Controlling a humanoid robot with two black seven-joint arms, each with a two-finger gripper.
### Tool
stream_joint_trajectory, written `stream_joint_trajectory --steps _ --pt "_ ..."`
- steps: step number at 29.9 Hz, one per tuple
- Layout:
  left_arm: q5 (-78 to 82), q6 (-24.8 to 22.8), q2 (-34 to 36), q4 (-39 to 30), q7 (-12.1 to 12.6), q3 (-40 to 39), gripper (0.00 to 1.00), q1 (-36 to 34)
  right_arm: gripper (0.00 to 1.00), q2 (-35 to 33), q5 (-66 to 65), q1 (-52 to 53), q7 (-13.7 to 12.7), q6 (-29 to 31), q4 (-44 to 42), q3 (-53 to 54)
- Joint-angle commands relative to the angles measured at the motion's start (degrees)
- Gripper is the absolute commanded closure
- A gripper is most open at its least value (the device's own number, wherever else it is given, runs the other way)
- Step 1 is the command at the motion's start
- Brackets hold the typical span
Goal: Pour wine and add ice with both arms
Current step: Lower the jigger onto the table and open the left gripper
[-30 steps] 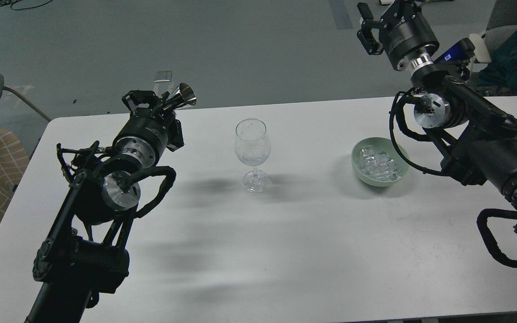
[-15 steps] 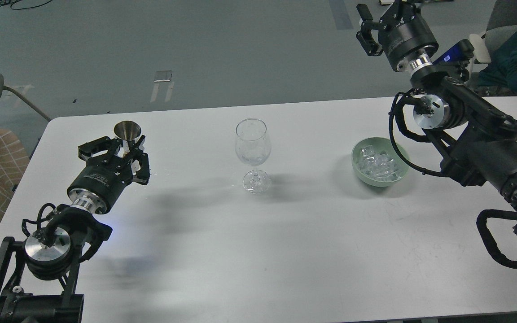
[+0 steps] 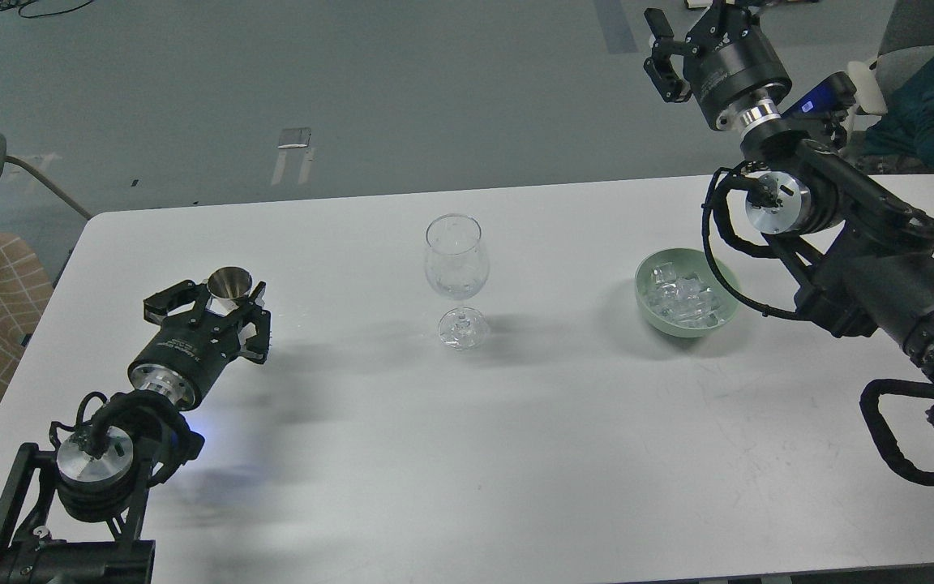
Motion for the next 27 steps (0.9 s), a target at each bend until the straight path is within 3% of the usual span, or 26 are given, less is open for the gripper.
stream_joint_trajectory --steps 1,20,27 --pt "0.1 0.0 0.0 0.1 0.1 0.0 0.55 0.0 0.0 0.0 0.0 0.1 0.0 0.0 0.0 0.0" --pt "0.2 0.1 0.0 1.6 0.0 0.3 0.41 -0.4 0.0 -0.1 0.0 0.0 0.0 0.0 0.0 0.0" --pt "0.3 0.1 0.1 1.6 0.1 0.3 0.32 -0.5 0.0 -0.1 0.0 0.0 0.0 0.0 0.0 0.0"
